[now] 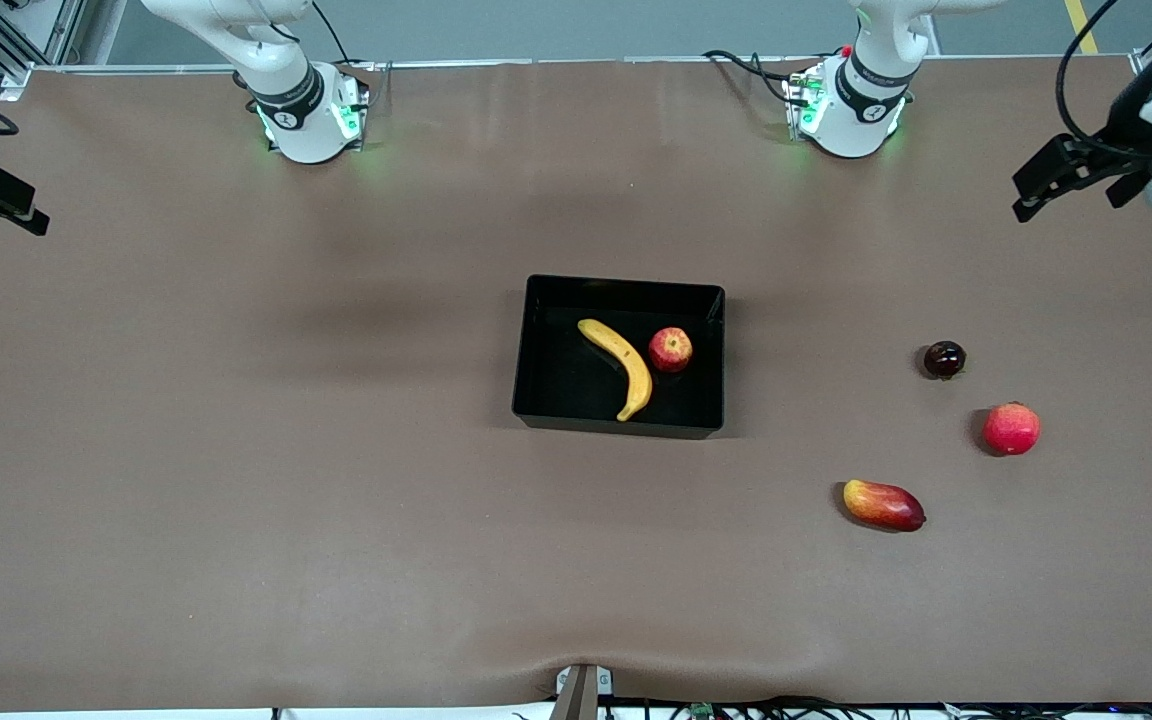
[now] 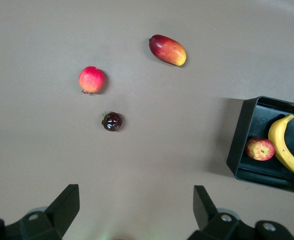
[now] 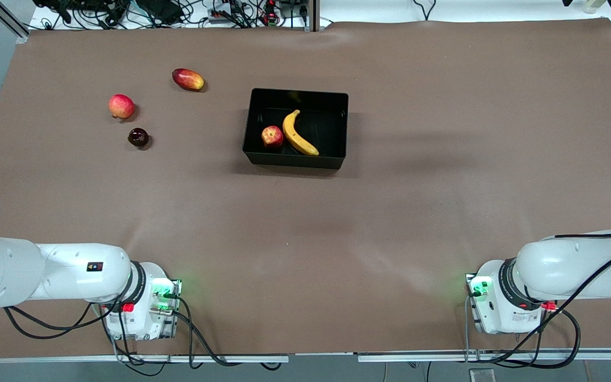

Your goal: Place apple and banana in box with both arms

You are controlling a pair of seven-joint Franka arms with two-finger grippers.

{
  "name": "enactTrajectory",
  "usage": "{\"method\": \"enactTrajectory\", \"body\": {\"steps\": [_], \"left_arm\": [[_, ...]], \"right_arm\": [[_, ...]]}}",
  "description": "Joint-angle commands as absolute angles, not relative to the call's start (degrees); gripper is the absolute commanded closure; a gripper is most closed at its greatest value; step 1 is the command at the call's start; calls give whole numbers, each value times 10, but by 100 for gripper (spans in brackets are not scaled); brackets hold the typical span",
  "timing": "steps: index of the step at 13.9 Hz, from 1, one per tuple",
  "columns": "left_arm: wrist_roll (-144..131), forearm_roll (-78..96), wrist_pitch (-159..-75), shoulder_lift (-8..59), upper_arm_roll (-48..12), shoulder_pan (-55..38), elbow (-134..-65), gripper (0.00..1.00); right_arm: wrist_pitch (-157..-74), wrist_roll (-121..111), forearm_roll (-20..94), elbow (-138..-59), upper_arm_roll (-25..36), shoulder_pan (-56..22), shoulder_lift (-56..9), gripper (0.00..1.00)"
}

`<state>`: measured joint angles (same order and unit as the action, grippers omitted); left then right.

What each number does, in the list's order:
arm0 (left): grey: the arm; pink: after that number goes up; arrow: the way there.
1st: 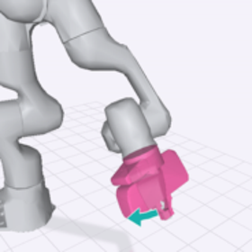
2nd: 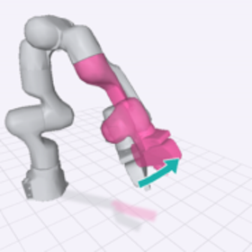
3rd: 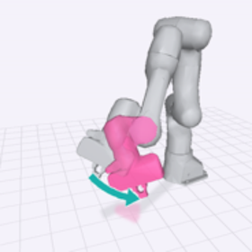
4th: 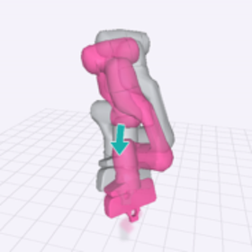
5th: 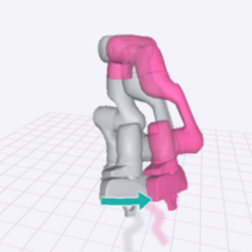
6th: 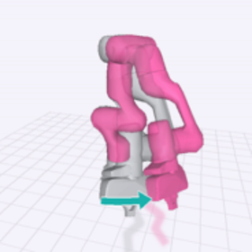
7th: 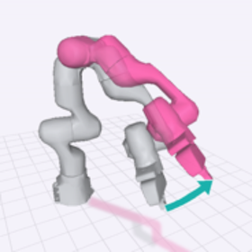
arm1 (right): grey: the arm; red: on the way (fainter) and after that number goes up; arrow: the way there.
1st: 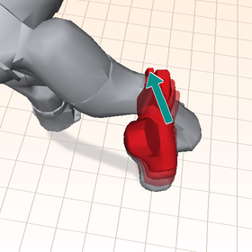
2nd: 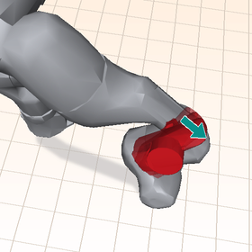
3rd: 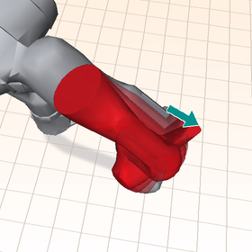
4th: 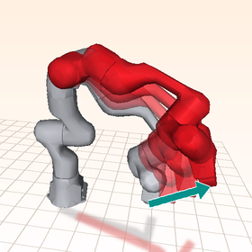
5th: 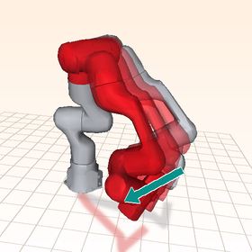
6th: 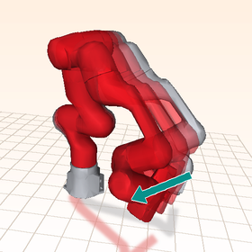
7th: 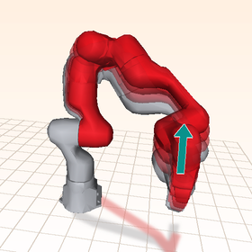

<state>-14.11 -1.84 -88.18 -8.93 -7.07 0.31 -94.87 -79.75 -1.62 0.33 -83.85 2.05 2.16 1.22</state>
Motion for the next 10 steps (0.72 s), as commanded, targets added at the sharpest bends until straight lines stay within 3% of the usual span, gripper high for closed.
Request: {"method": "enactTrajectory", "body": {"steps": [1, 10], "left_arm": [[-142, -7, -882, -89, -76, 12, -940, 0], [-143, -8, -865, -72, -76, 11, -926, 0]], "right_arm": [[-793, -24, 0, -833, 15, 31, 13, 0], [-792, -25, 7, -833, 16, 39, 13, 0]]}}
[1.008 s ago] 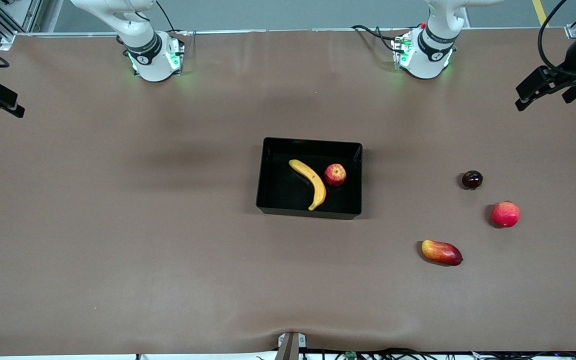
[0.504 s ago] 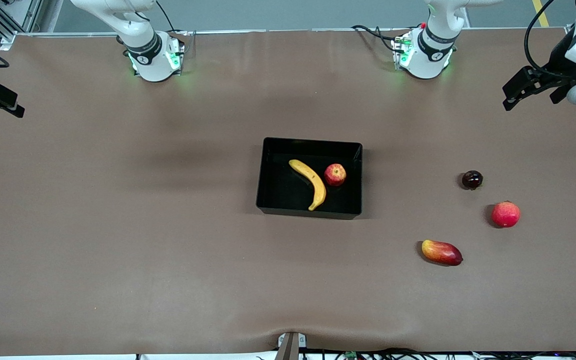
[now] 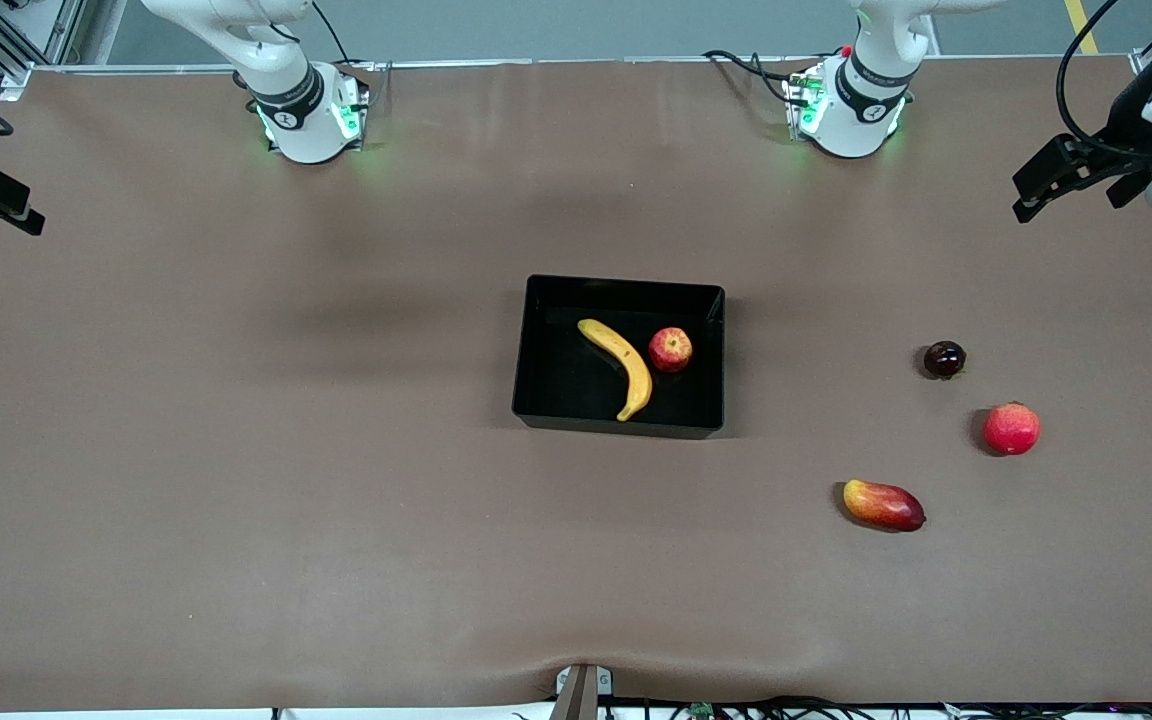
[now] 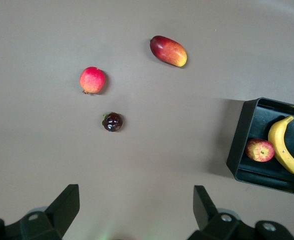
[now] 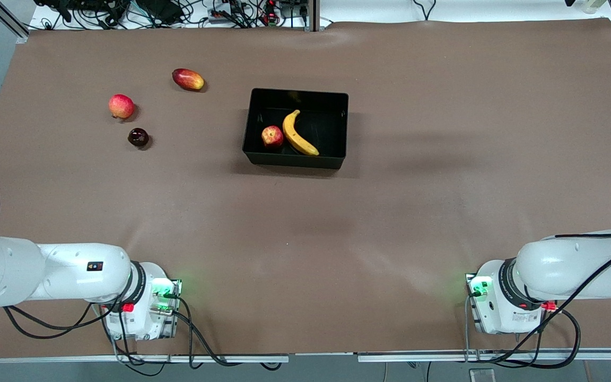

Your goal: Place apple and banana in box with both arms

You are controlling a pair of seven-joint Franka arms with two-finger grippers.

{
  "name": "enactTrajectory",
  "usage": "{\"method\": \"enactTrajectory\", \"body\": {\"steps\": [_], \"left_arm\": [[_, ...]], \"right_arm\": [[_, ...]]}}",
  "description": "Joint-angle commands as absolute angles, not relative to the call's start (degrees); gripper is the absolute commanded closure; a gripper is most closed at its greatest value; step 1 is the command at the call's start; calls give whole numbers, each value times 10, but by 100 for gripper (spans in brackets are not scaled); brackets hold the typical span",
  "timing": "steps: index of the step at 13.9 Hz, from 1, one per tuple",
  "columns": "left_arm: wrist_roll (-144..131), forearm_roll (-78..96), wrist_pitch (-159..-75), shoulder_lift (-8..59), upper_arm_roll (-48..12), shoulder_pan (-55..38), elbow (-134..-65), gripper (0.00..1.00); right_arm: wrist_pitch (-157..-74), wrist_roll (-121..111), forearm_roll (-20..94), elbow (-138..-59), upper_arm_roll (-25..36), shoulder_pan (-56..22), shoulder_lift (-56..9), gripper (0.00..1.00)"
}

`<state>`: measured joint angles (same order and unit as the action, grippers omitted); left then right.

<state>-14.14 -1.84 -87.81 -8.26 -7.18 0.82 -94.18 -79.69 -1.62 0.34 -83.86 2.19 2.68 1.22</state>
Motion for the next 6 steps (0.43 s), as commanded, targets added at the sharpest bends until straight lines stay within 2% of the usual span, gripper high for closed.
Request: {"method": "enactTrajectory", "body": {"steps": [1, 6], "left_arm": [[-142, -10, -864, -72, -74, 13, -925, 0], [-142, -7, -864, -61, -72, 13, -908, 0]], "right_arm": [[-792, -25, 7, -833, 16, 39, 13, 0], [-791, -24, 7, -833, 16, 39, 13, 0]]}}
